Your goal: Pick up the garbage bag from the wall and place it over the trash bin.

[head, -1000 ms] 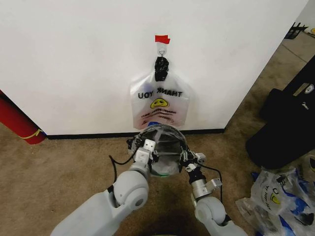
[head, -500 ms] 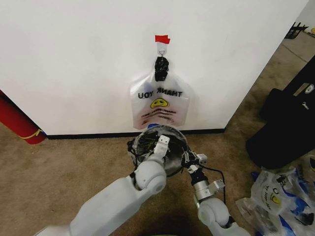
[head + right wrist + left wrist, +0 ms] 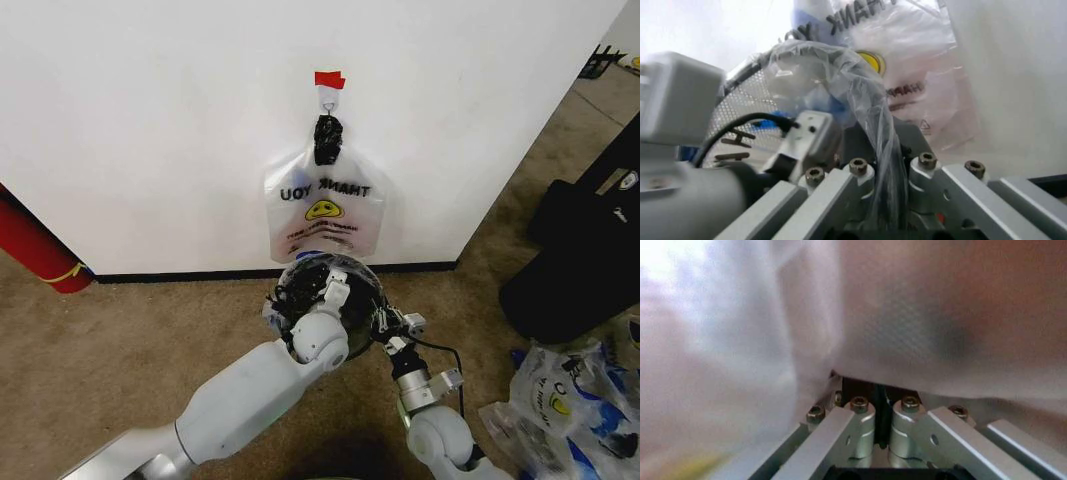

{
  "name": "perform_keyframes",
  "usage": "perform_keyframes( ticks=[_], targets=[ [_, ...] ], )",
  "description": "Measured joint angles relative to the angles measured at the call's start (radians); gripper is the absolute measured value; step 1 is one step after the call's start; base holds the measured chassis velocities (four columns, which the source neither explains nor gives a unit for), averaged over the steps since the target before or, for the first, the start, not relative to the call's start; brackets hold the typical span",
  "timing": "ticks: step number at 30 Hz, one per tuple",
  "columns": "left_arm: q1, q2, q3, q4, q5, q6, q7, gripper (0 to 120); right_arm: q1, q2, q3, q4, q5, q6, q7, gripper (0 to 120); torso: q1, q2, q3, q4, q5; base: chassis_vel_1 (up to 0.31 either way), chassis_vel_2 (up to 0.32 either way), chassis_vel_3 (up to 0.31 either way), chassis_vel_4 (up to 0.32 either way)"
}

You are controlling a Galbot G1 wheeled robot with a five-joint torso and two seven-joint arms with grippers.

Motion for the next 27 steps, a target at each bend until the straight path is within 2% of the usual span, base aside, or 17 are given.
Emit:
perform_keyframes(
  ticks=[7,11,16,17,22,27],
  targets=[
    [-0.014,-0.006,0.007,0.041,0.016,-0.010,0.014,0,-0.024,-0.010,-0.002,0.035,0.014,0.000,-0.001,0,0.000,0.000,0.000,0.0000,0.0000,0.000,0.000,0.000,0.000],
    [-0.014,0.002,0.010,0.031,0.016,-0.012,0.018,0,-0.031,-0.017,0.006,0.037,0.014,0.002,-0.010,0,0.000,0.000,0.000,0.0000,0.0000,0.000,0.000,0.000,0.000],
    [0.026,0.042,0.017,-0.077,0.013,-0.013,0.022,0,-0.013,-0.001,0.030,-0.008,0.013,0.028,-0.031,0,0.000,0.000,0.000,-0.0001,-0.0001,0.000,0.000,0.000,0.000],
    [0.026,0.042,0.017,-0.077,0.013,-0.013,0.022,0,-0.013,-0.001,0.030,-0.008,0.013,0.028,-0.031,0,0.000,0.000,0.000,-0.0001,-0.0001,0.000,0.000,0.000,0.000],
    [0.073,0.103,0.028,-0.210,0.010,0.008,0.037,0,0.016,0.032,0.039,-0.088,-0.026,0.057,-0.090,0,0.000,0.000,0.000,0.0001,-0.0001,0.000,0.000,0.000,0.000],
    [0.104,0.170,0.030,-0.282,-0.013,0.039,0.043,0,0.032,0.040,0.053,-0.128,-0.092,0.091,-0.149,0,0.000,0.000,0.000,-0.0001,-0.0001,0.000,0.000,0.000,0.000]
  ],
)
